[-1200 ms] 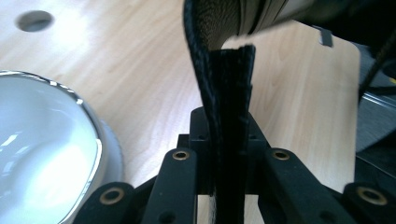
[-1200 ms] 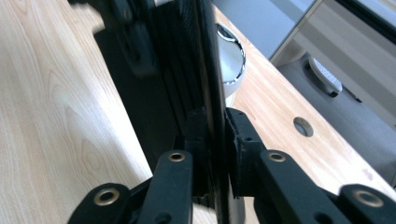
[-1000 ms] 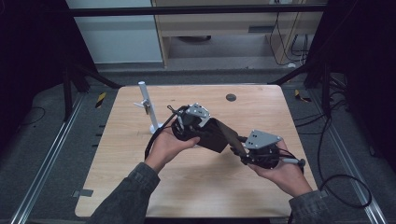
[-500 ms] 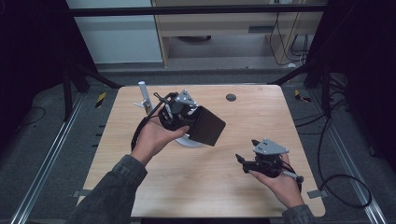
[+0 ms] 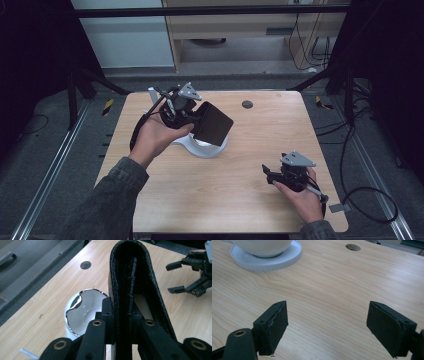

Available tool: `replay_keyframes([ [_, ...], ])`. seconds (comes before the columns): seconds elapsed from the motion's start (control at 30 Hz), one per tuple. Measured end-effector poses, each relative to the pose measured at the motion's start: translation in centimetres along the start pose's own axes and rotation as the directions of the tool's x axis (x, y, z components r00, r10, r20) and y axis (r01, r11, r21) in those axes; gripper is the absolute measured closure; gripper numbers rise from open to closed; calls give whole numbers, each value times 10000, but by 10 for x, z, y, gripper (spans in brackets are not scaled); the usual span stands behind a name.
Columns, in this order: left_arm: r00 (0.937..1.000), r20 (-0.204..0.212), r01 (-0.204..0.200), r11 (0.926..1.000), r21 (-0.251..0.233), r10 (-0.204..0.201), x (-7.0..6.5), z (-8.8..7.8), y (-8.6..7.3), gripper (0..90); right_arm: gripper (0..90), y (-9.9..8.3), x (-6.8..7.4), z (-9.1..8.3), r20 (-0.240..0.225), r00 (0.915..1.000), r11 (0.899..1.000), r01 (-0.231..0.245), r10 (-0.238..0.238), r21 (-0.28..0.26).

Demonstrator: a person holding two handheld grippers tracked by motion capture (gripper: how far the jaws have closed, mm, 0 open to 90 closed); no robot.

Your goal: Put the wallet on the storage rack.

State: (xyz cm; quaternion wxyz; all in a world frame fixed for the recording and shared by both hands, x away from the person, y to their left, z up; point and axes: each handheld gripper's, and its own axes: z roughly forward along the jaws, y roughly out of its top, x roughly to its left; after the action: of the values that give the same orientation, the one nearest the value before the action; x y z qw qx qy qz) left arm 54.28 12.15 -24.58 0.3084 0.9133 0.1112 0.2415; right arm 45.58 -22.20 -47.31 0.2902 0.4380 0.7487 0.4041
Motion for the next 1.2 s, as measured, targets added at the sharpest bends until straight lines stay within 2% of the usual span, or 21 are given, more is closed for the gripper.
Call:
replay_keyframes([
  [0.13,9998,-130,129,9997,202,-126,8,-1,-4,804,171,-2,-4,0,164,9998,9999,-92,91,89],
  [0.2,9995,-236,227,9988,427,-217,15,2,-8,804,168,-4,-7,0,213,9993,9994,-300,296,194],
  [0.37,9994,-227,276,9974,666,-261,25,11,-14,804,168,-6,-11,-2,300,9989,9992,-355,349,190],
  [0.57,9994,-216,283,9956,892,-265,27,22,-18,803,167,-7,-12,-1,285,9986,9985,-462,453,302],
  [0.67,9997,-165,210,9935,1117,-193,28,33,-21,803,167,-7,-12,-2,230,9986,9984,-476,469,302],
  [1.2,9992,347,137,9932,1156,-179,33,66,-31,802,168,-8,-13,0,174,9989,9981,-440,433,424],
])
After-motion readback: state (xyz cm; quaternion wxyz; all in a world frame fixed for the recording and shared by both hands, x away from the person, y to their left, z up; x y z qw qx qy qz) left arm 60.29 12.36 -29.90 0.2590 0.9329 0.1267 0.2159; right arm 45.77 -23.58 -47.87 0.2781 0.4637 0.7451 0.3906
